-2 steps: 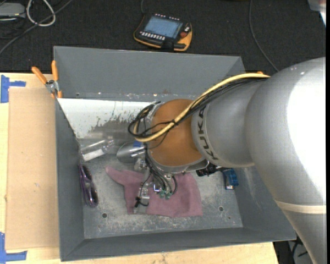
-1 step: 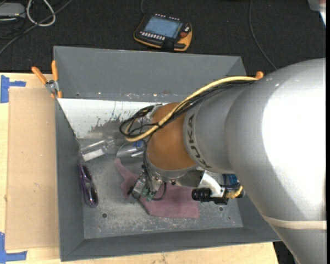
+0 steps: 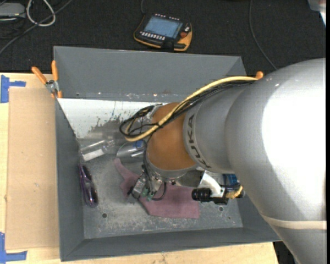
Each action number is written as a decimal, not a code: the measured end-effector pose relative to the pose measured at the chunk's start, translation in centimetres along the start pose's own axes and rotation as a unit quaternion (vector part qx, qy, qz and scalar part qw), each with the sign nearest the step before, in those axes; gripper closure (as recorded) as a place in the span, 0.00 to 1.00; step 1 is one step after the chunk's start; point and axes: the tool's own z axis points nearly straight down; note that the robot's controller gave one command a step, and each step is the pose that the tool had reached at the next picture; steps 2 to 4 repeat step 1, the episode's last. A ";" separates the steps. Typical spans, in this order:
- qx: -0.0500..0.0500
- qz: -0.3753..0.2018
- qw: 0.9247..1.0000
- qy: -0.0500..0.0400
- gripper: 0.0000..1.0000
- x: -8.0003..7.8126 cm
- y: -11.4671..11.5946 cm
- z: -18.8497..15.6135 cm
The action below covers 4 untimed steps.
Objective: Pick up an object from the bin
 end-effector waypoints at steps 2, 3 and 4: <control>0.003 0.000 1.000 0.003 1.00 0.2 -0.3 -2.3; 0.003 0.000 1.000 0.003 1.00 0.2 -0.3 -2.3; 0.003 0.000 1.000 0.003 1.00 0.2 -0.3 -2.3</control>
Offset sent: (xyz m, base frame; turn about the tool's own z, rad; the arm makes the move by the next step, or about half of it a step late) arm -0.0013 -0.0006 0.1019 0.0004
